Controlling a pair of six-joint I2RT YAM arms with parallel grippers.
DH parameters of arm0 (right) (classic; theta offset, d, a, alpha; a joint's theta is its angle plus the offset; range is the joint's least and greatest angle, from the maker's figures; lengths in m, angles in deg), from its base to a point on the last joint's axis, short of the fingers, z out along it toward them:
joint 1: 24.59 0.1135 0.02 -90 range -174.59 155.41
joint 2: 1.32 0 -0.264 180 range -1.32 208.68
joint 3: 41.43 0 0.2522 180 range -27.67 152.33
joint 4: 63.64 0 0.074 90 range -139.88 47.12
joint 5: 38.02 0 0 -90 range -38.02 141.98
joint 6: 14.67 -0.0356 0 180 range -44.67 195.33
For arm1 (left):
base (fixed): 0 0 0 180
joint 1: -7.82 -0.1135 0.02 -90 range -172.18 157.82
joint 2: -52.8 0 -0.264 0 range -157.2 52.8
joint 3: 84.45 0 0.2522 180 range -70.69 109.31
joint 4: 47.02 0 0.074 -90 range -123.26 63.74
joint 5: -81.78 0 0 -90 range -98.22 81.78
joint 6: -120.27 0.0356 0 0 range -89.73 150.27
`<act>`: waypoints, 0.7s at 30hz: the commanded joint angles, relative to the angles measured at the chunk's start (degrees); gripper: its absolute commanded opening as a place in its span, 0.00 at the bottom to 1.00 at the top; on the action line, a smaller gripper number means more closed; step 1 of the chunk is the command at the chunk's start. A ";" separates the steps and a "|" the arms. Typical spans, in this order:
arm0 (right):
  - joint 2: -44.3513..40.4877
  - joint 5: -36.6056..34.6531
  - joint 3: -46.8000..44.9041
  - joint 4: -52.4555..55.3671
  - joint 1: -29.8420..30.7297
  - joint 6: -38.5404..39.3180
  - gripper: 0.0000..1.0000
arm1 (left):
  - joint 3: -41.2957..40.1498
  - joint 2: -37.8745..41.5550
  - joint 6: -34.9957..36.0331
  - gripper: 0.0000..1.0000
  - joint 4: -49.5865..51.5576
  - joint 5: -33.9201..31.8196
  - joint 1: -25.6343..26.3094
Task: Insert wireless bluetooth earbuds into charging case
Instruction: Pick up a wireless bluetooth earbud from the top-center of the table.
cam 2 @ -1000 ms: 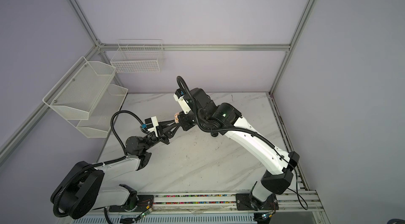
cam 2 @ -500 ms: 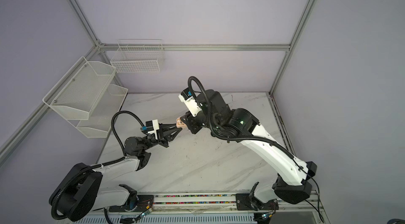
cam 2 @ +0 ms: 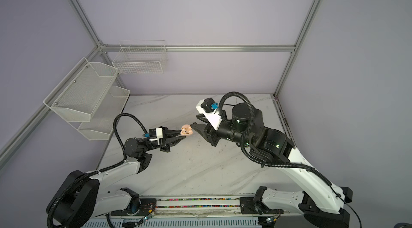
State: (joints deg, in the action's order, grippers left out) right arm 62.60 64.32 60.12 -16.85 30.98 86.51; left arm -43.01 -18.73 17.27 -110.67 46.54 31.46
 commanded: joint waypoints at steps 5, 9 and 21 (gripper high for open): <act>-5.94 5.76 -8.29 -8.92 0.26 11.64 0.43 | 8.73 -1.59 3.48 0.00 -1.06 5.95 -1.05; -6.64 5.16 -8.52 -8.87 0.24 13.09 0.43 | 9.65 -2.04 3.74 0.00 -1.05 6.67 -1.09; -5.54 3.37 -8.17 -9.28 0.24 13.25 0.38 | 12.20 -2.63 2.23 0.00 -0.99 8.44 -1.75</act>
State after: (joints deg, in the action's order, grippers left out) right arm 56.68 68.18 51.46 -24.19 30.98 98.97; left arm -35.56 -21.26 19.87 -110.27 54.23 30.01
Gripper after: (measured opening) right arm 0.393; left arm 0.186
